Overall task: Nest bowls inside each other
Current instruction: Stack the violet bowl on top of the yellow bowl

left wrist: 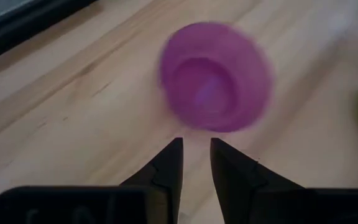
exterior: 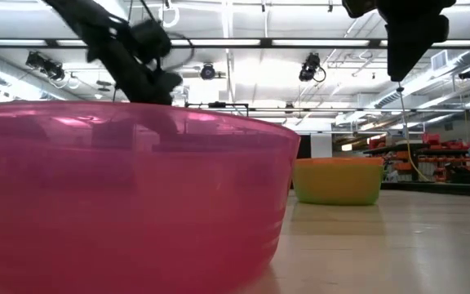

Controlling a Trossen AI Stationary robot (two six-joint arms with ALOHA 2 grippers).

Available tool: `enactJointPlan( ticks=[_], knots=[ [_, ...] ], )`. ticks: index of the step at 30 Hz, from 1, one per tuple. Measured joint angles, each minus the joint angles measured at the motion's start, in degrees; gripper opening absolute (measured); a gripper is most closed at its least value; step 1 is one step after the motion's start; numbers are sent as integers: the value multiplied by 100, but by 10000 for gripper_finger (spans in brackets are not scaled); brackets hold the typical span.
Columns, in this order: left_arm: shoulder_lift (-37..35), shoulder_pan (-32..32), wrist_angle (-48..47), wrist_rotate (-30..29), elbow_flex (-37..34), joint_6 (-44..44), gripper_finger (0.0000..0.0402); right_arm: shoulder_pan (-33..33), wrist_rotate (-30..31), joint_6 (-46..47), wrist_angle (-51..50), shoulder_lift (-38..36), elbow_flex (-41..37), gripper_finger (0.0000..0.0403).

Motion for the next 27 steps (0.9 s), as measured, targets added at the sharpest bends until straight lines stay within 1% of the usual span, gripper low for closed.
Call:
enactJointPlan(
  ticks=[3, 5, 10, 18, 22, 27],
  knots=[
    [562, 249, -311, 137, 461, 87, 94, -2, 6, 83, 0, 0, 0, 92],
    [896, 359, -317, 306, 743, 116, 96, -2, 41, 93, 2, 0, 0, 92],
    [1665, 412, -408, 683, 1491, 191, 102, -2, 135, 93, 3, 0, 0, 92],
    [2705, 393, -1724, 722, 2743, 190, 104, 17, 133, 94, 4, 0, 0, 92],
    [3009, 427, -1952, 669, 3035, 191, 109, 15, 134, 94, 5, 0, 0, 92],
    [3151, 530, -2015, 543, 3109, 190, 118, 17, 136, 70, 4, 0, 0, 92]
  ],
)
